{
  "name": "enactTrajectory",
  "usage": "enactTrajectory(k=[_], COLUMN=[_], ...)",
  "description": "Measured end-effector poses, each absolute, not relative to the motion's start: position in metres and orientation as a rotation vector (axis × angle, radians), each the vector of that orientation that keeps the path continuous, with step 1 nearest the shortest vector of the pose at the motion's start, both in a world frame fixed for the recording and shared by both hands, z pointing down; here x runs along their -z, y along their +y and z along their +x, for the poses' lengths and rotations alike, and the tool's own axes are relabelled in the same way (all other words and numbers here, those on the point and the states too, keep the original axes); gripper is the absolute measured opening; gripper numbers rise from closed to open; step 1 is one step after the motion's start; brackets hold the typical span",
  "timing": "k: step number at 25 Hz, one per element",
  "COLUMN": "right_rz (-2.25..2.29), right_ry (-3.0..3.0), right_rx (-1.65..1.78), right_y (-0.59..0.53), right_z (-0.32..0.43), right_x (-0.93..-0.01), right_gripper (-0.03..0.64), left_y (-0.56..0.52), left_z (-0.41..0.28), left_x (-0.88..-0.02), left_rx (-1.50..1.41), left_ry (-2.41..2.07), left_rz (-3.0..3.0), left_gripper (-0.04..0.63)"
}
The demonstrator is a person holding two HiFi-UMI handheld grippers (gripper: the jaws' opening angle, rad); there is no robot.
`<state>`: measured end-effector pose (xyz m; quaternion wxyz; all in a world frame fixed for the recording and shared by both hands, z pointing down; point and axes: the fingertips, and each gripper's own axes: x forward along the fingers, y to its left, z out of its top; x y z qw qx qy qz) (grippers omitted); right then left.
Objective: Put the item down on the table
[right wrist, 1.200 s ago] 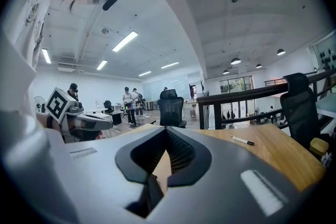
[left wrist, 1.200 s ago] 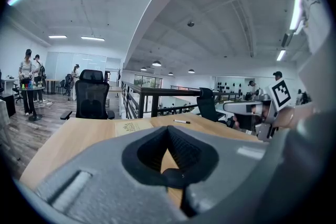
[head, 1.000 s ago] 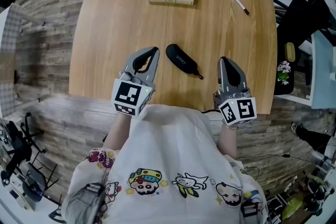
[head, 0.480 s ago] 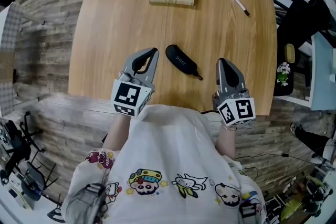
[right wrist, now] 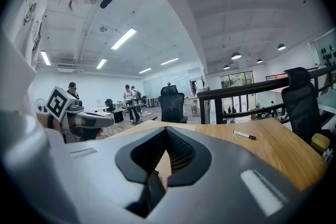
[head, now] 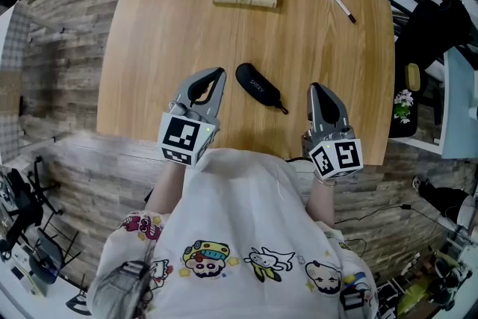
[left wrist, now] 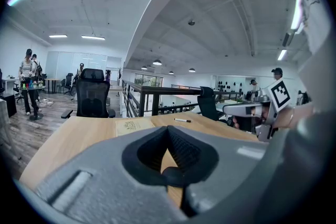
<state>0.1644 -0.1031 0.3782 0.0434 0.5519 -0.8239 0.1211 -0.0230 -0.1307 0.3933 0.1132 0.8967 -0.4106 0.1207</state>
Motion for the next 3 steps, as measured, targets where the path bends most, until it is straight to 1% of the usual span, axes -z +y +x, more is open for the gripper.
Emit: enactTrajectory(k=[3], right_rz=[1.681], right_ry=[-2.521], right_rx=[-0.37], right_y=[-0.104], right_z=[0.1635], right_x=[-0.3769], right_gripper=[0.009], left_y=[-0.1311], left_z=[-0.0228], left_x=[-0.3932], left_rx=[-0.359], left_ry=[-1.201], left_rz=[2.63], left_gripper=[0.0])
